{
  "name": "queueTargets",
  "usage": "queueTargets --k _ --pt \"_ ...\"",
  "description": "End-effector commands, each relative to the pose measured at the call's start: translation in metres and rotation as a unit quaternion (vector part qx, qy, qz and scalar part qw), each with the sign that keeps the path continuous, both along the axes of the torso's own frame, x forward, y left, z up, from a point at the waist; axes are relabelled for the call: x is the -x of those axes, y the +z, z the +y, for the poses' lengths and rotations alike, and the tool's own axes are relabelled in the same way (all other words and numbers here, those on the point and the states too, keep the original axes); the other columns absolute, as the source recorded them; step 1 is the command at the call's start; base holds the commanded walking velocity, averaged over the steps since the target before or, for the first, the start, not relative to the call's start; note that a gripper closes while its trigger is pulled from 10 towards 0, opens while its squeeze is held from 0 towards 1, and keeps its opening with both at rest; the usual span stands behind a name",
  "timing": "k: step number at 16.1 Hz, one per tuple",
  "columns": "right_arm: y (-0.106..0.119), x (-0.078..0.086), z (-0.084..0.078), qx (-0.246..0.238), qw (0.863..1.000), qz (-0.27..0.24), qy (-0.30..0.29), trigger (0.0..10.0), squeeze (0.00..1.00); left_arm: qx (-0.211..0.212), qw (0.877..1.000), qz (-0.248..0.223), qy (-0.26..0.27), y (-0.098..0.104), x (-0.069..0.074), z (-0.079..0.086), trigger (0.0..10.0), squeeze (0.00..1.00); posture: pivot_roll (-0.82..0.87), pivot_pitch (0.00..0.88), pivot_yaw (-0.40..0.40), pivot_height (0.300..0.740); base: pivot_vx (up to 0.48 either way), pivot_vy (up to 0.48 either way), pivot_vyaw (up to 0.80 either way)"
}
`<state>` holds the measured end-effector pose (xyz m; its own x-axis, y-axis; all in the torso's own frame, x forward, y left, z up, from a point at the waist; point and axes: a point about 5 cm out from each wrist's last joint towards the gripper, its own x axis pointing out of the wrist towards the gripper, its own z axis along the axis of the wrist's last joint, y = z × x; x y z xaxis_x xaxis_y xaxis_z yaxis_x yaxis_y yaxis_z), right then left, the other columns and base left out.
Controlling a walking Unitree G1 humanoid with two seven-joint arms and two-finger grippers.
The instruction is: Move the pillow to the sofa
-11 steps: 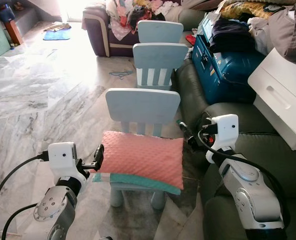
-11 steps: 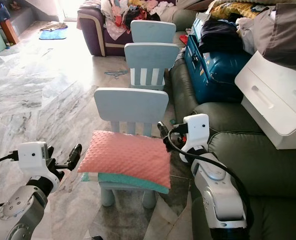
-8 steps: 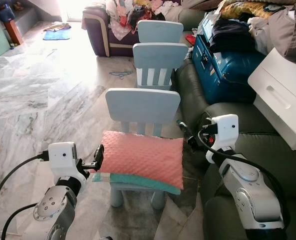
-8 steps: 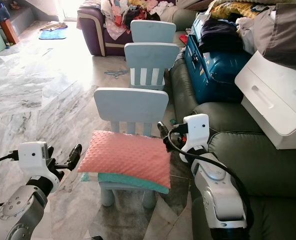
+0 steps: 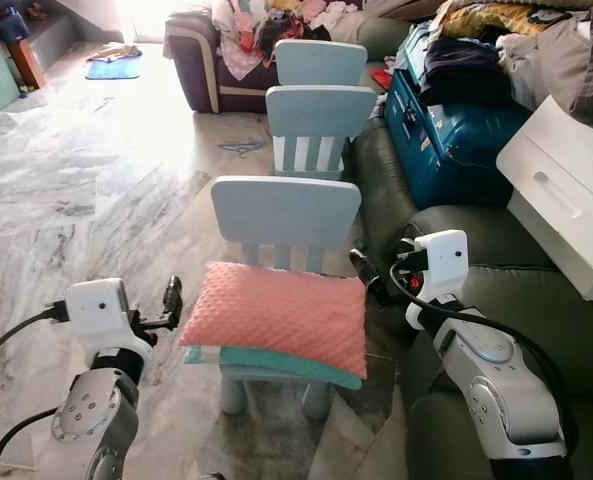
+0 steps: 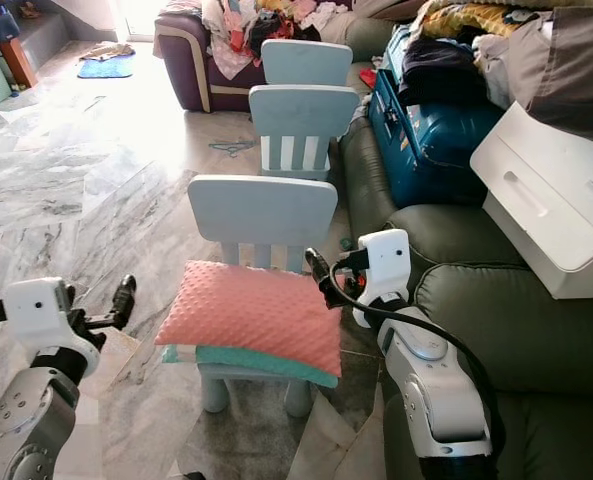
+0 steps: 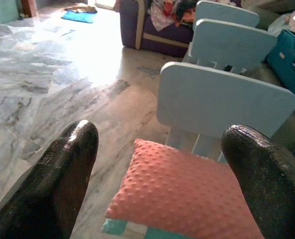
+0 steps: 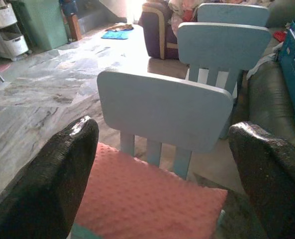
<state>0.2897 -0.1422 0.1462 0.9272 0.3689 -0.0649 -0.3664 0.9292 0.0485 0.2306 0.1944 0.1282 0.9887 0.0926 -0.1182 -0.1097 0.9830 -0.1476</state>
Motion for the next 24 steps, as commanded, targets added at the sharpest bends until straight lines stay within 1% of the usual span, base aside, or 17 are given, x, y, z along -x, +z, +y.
queueTargets --k 1,5,8,14,15,18,19,20,21,24 --pt "0.0043 0.0 -0.0014 0.003 1.0 -0.008 0.002 10.0 0.0 -0.001 1.0 -0.006 0.007 0.0033 0.0013 0.002 10.0 0.0 0.0 0.116 -0.046 0.74 0.48 0.0 0.0" --pt "0.0031 0.0013 -0.002 0.006 1.0 -0.006 0.003 10.0 0.0 0.002 1.0 -0.003 0.01 0.0005 0.0014 0.0001 10.0 0.0 0.0 0.117 -0.045 0.74 0.356 0.0 0.0" --pt "0.0031 0.0012 -0.0022 0.008 1.0 -0.006 0.004 10.0 0.0 0.004 1.0 -0.002 0.013 0.0001 0.0013 -0.0002 10.0 0.0 0.0 0.118 -0.045 0.74 0.0 0.0 0.0" --pt "0.0031 0.0007 -0.0016 0.01 1.0 -0.006 0.007 10.0 0.0 0.009 1.0 0.002 0.021 -0.0014 0.003 0.0001 10.0 0.0 0.0 0.121 -0.048 0.74 0.301 0.0 0.0" --pt "0.003 0.0007 -0.0015 0.01 1.0 -0.006 0.007 10.0 0.0 0.015 1.0 0.008 0.023 -0.0035 0.0031 -0.0007 10.0 0.0 0.0 0.121 -0.048 0.74 0.0 0.0 0.0" --pt "0.0029 0.0009 -0.0006 0.007 1.0 -0.005 0.009 10.0 0.0 0.012 0.999 0.015 0.029 -0.0055 0.0035 -0.0002 10.0 0.0 0.0 0.12 -0.047 0.74 0.0 0.0 0.0" --pt "0.0027 0.0023 0.0014 -0.001 1.0 0.0 0.014 10.0 0.0 0.011 0.999 0.015 0.038 -0.0055 0.004 0.0005 10.0 0.0 0.0 0.121 -0.047 0.74 0.0 0.0 0.0" --pt "0.003 0.0026 0.0017 -0.007 1.0 0.001 0.015 10.0 0.0 0.0 0.999 0.016 0.047 -0.0053 0.0045 0.0024 10.0 0.0 0.0 0.121 -0.047 0.74 0.0 0.0 0.0" --pt "0.0031 0.0024 0.0007 -0.003 1.0 0.0 0.013 10.0 0.0 -0.002 0.998 0.011 0.059 -0.0041 0.005 0.0051 10.0 0.0 0.0 0.123 -0.047 0.74 0.0 0.0 0.0" --pt "0.0026 0.002 -0.0004 -0.001 1.0 0.001 0.011 10.0 0.0 -0.012 0.997 0.006 0.071 -0.002 0.0071 0.0083 10.0 0.0 0.0 0.124 -0.048 0.74 0.0 0.0 0.0"
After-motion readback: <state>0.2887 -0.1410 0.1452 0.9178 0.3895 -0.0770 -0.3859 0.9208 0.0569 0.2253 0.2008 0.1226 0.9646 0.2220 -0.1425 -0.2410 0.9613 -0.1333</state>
